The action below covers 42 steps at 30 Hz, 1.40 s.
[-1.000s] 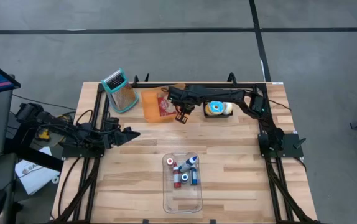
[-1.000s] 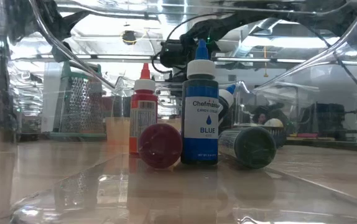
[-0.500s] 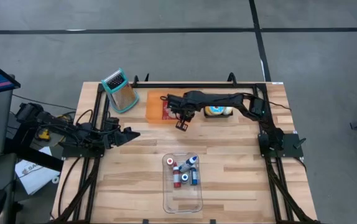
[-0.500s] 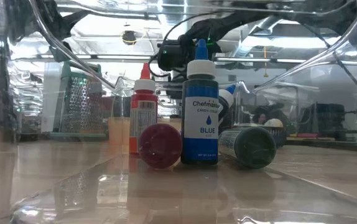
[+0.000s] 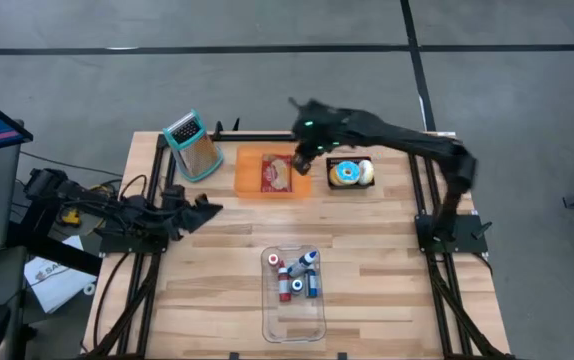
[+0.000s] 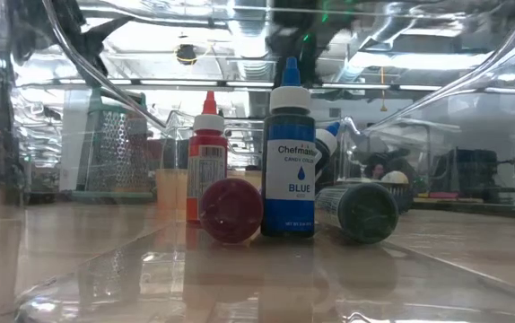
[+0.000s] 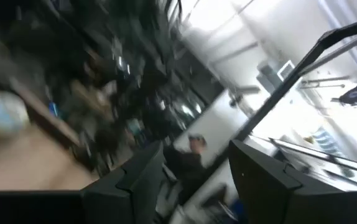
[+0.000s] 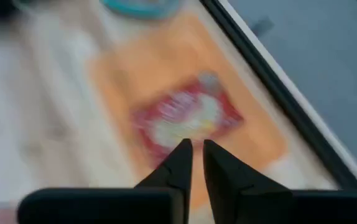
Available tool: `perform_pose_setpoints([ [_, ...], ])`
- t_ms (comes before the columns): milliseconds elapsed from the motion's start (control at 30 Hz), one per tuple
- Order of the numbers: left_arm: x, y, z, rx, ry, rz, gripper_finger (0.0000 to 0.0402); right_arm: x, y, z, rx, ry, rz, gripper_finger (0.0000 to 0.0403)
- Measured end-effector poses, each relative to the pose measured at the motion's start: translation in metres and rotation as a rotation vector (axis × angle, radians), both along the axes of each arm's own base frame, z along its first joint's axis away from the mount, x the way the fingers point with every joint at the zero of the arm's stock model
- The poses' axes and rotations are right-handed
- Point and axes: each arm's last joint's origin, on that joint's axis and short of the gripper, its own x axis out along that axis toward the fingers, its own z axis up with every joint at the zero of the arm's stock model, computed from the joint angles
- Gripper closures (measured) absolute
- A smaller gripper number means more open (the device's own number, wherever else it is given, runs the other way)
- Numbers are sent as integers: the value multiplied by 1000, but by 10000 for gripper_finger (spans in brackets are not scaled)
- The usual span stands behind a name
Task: Pick & Place Food Item
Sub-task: Return to Home Position
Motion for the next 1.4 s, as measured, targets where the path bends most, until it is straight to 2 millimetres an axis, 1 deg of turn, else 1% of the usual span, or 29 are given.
perform_pose_setpoints([
  [67,-4,7,5,66,-34,70,220,-21,9,17,27,-105,9,360],
  [100,-6,11,6,102,-45,92,220,-34,16,21,43,-149,7,354],
  [167,-8,19,4,153,1,116,223,-58,31,21,71,-239,-25,348],
  [233,-6,25,-2,185,159,88,232,-85,51,15,104,-318,-46,347],
  [300,-7,29,-5,218,307,21,243,-110,72,9,143,-410,-49,348],
  [400,-15,31,8,319,327,-44,260,-139,107,-2,213,-557,-66,349],
  [433,-18,31,7,347,348,-59,266,-147,117,-6,231,-604,-86,349],
  [500,-22,31,-1,370,412,-96,278,-161,135,-13,258,-698,-135,350],
  [567,-28,29,-6,397,441,-117,290,-170,154,-20,268,-772,-185,350],
  [667,-36,28,-3,477,403,-78,304,-176,178,-28,272,-801,-226,350],
  [733,-41,28,-7,518,440,-29,312,-175,191,-31,283,-809,-245,350],
  [833,-44,28,-10,556,459,3,322,-169,204,-38,294,-791,-290,350],
  [933,-38,26,-21,563,439,-14,329,-161,214,-40,327,-784,-307,350],
  [1033,-31,25,-36,544,357,-5,335,-154,219,-50,340,-751,-327,350],
  [1133,-30,26,-37,562,367,38,340,-150,221,-55,359,-738,-346,350],
  [1233,-29,27,-39,576,396,58,341,-146,223,-59,384,-697,-313,350],
  [1400,-25,27,-45,430,466,17,332,-141,221,-66,333,-641,-261,350],
])
